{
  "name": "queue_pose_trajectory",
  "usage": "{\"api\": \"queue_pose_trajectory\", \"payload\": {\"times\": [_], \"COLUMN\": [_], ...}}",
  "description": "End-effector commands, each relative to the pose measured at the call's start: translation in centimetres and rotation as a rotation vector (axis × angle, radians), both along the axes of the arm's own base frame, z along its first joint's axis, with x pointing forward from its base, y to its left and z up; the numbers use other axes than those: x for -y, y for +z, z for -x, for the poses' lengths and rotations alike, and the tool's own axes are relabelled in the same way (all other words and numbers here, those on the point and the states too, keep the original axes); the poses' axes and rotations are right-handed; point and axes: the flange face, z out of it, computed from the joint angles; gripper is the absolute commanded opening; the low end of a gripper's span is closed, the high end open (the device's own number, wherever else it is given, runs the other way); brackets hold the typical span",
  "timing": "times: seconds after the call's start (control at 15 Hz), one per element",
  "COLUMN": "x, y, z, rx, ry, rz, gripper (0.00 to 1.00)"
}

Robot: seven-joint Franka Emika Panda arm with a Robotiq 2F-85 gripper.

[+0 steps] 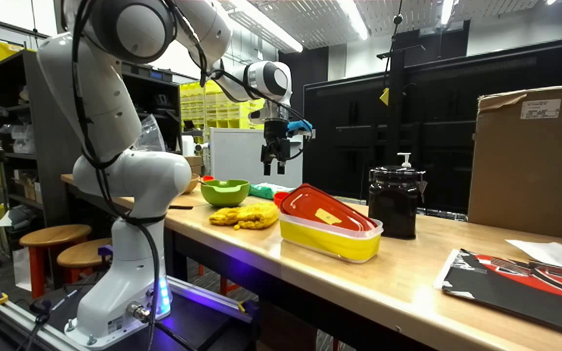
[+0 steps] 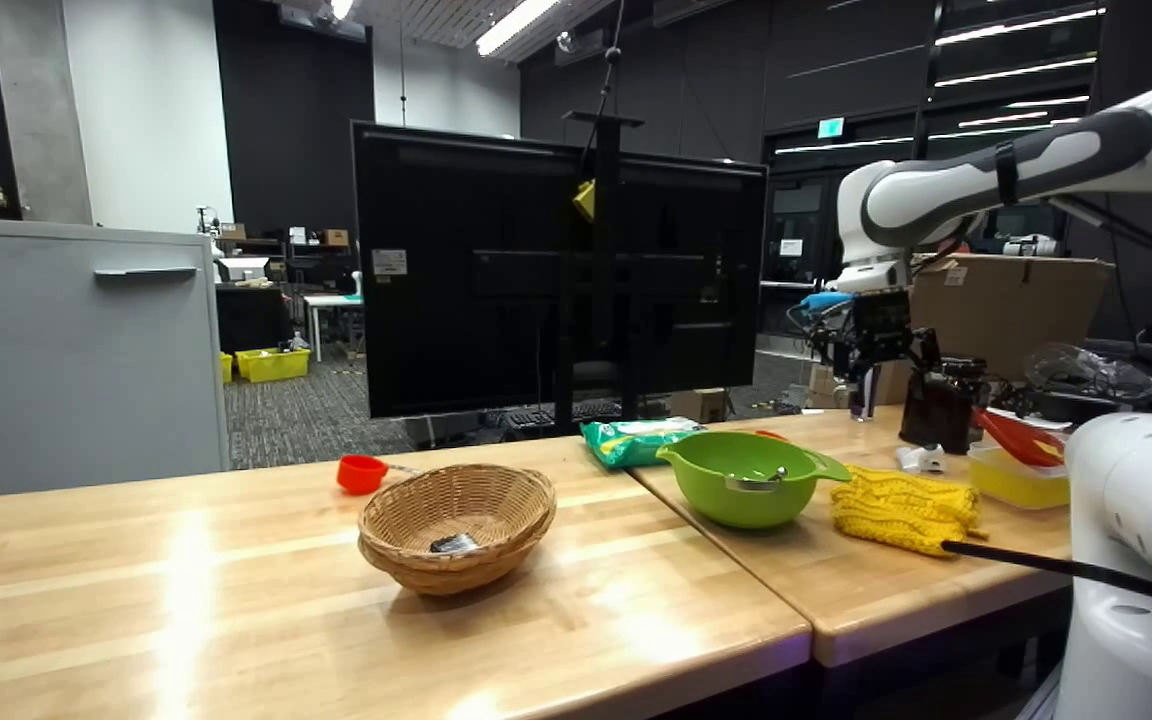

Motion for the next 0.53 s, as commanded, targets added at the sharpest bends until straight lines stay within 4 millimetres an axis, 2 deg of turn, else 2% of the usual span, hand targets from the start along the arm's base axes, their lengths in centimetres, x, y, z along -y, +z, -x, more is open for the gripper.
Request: {"api": "queue_pose_trajectory", "payload": {"times": [0.0, 0.33, 0.4, 0.47], "x": [-0.4, -3.0, -4.0, -2.9], "y": [-0.3, -0.5, -0.5, -0.3], "z": [-1.3, -3.3, -3.8, -3.0], "rx": [0.056, 0.102, 0.09, 0.086], "ry": [-0.194, -0.456, -0.439, -0.399], "rz": [-0.043, -0.004, 0.027, -0.009], "gripper": [1.0, 1.0, 1.0, 1.0]}}
